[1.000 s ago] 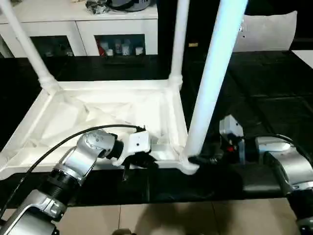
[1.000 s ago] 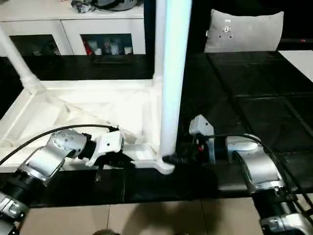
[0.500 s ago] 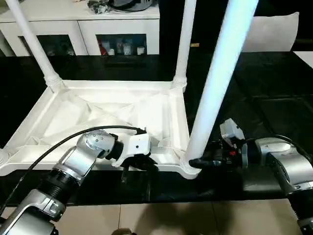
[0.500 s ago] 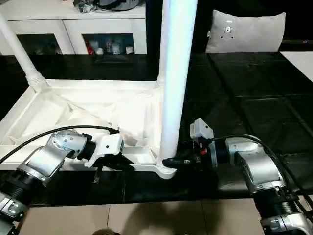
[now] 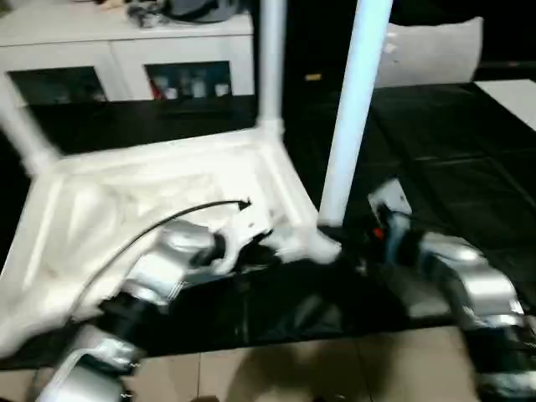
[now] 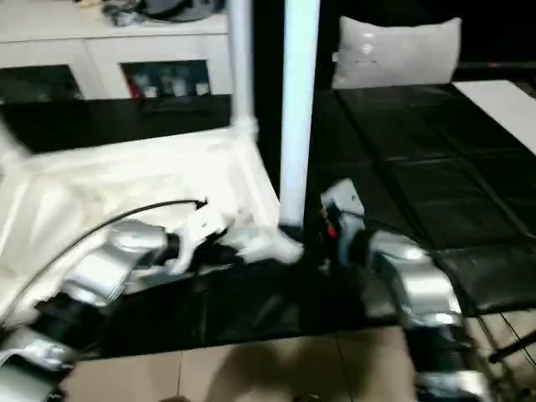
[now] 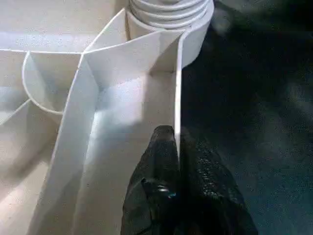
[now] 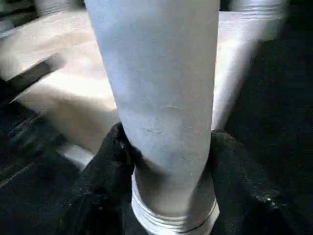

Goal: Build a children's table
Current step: Rotate leg to tighten

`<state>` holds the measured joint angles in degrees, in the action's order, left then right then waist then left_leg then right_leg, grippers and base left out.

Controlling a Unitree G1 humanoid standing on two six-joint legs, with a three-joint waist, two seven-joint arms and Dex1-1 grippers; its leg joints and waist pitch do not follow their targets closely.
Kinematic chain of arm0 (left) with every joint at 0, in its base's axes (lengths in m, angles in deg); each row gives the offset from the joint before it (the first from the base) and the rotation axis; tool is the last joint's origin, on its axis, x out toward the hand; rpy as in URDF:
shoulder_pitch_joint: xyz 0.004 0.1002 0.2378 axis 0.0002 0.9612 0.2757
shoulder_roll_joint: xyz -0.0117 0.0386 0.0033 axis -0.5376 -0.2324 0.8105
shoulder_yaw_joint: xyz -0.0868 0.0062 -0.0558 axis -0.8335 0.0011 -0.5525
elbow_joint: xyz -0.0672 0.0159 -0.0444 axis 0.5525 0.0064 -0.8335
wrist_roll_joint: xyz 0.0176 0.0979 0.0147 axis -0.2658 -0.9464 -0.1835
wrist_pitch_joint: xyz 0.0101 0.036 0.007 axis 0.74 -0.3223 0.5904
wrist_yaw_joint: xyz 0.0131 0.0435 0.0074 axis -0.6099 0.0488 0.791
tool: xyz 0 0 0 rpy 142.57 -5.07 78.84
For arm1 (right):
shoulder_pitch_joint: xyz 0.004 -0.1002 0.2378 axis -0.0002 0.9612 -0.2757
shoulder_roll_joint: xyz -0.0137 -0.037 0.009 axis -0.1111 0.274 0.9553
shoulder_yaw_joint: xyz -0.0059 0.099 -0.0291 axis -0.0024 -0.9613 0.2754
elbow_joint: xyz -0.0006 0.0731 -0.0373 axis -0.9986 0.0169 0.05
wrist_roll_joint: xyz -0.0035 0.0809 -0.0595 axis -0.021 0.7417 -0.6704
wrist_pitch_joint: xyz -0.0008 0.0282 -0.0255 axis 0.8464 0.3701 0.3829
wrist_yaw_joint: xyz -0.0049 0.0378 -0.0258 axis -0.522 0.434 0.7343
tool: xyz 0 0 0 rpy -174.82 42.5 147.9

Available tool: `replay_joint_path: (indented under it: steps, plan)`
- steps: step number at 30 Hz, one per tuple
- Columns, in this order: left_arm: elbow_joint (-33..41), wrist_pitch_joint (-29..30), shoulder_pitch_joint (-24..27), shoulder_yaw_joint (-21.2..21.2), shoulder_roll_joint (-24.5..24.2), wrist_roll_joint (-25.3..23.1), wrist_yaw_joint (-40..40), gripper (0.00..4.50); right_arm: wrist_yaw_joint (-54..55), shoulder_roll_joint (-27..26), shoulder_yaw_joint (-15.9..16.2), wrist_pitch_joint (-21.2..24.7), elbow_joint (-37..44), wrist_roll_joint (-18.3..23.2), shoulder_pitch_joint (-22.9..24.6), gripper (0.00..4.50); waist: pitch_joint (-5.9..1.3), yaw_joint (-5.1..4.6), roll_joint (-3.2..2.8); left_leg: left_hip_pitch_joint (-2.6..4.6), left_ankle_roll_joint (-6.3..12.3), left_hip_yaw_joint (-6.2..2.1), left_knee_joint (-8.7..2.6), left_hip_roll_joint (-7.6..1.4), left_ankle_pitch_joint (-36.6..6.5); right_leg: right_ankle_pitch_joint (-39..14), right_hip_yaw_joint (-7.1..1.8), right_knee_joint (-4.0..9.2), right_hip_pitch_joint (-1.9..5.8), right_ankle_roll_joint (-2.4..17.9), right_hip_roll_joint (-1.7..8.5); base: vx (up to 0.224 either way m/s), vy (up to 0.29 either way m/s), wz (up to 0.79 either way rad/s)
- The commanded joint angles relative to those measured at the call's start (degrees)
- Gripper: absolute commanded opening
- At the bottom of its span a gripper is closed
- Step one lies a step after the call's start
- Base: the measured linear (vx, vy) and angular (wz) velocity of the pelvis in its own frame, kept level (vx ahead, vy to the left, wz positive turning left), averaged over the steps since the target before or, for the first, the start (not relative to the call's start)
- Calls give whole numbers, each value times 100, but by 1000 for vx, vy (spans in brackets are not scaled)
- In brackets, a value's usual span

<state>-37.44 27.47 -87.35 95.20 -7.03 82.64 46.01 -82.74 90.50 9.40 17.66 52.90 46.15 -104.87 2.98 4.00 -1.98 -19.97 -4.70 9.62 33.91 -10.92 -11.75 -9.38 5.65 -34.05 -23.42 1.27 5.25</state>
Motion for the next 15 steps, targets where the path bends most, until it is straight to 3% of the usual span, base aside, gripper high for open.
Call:
replay_joint_path:
  steps: [1, 2, 4, 6, 10, 15]
  plan:
    - [187, -8, -124, 86, 274, 208, -102, 0, 132, -197, 388, 191, -101, -16, -33, 194, -320, 43, 101, -74, 273, -44, -404, -100, -828, -2524, -232, 547, 342, 553, 314, 0, 0, 0]
    - [88, 149, -187, -64, 665, 170, -698, 0, 782, -518, 283, 158, -213, -180, -91, 194, -318, 21, 88, -80, 323, -33, -397, -105, -776, -2417, -246, 539, 328, 568, 303, 0, 0, 0]
    - [62, 185, -207, -105, 834, 150, -914, 0, 803, -650, 239, 95, -183, -57, -77, 249, -327, 10, 77, -72, 312, -35, -395, -118, -729, -2292, -238, 529, 316, 621, 297, 0, 0, 0]
    - [91, 209, -211, -47, 979, 53, -1094, 0, 788, -782, 228, 65, -16, 76, 3, 265, -327, 18, 73, -87, 418, -38, -399, -131, -661, -1964, -247, 497, 334, 713, 292, 0, 0, 0]
    - [139, 151, -183, 25, 915, -47, -1017, 0, 693, -771, 219, 95, 89, 111, 72, 308, -315, 19, 69, -79, 473, -35, -409, -141, -750, -1886, -255, 499, 337, 784, 301, 0, 0, 0]
    - [187, -241, -94, 40, 599, -18, -719, 0, 256, -378, 172, -162, 84, 117, 143, 353, -314, 49, 67, -71, 468, -42, -418, -147, -865, -2075, -257, 522, 342, 697, 314, 0, 0, 0]
